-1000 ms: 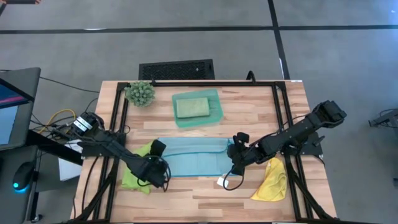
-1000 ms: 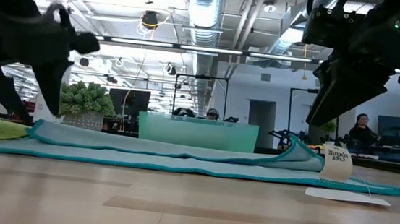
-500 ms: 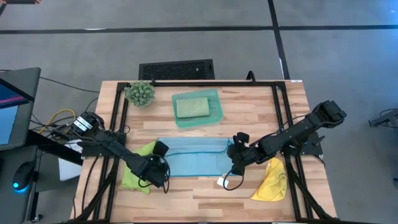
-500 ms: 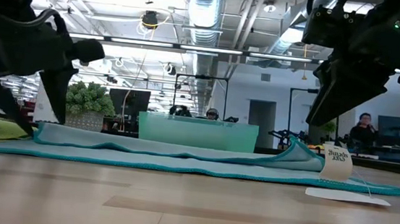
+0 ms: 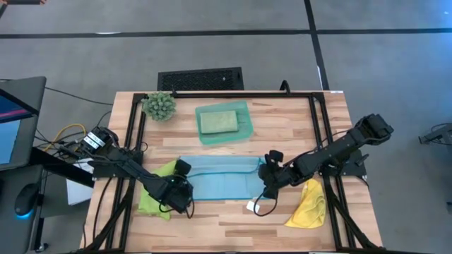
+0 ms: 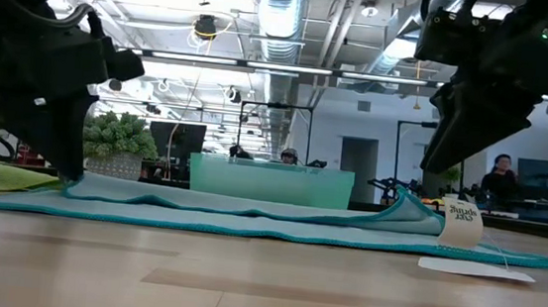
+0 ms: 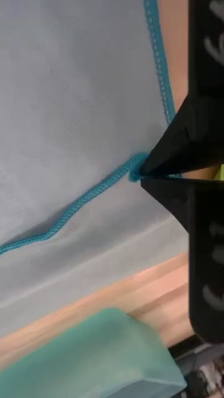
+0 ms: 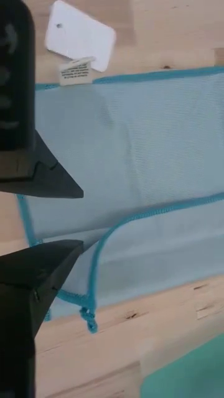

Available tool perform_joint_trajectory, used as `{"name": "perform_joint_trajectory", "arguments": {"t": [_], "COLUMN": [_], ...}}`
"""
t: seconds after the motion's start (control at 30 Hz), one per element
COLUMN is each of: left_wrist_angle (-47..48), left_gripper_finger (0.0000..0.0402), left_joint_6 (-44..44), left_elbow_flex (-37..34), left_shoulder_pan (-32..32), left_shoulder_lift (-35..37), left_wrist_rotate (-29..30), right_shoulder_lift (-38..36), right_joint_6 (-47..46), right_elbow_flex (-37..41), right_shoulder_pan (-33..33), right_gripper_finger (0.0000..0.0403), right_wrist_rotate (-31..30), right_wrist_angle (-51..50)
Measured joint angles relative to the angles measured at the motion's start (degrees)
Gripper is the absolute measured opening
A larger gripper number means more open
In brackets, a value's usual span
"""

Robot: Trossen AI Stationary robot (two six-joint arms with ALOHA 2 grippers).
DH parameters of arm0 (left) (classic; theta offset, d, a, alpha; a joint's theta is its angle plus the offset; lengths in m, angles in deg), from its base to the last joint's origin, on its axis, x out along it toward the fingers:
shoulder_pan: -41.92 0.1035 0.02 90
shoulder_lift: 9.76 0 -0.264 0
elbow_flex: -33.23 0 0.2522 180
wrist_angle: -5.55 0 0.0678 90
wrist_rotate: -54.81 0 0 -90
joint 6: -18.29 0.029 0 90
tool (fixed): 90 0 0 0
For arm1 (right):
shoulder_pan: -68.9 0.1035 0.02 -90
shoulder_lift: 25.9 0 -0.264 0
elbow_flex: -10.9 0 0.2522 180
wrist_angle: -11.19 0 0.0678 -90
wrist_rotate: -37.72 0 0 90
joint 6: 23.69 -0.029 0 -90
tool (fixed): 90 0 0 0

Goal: Fold microfiber towels
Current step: Fold the blue towel

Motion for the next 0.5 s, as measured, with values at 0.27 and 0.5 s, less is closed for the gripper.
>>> {"name": "perform_joint_trajectory", "arguments": {"t": [0.27,0.5], "left_wrist_angle": [2.3,7.1], "left_gripper_finger": [0.0001,0.0], "left_joint_6": [-9.0,-20.1], "left_elbow_flex": [0.0,0.0], "left_shoulder_pan": [-2.8,-5.3], "left_shoulder_lift": [3.9,9.0], "left_wrist_rotate": [12.4,21.1], "right_shoulder_lift": [-1.8,-1.8], "right_joint_6": [-0.1,0.0], "right_elbow_flex": [0.0,0.0], "right_shoulder_pan": [4.5,0.7], "right_gripper_finger": [0.0129,0.0147], "right_wrist_rotate": [-2.4,-2.1], "right_wrist_angle": [-3.2,-11.3]}}
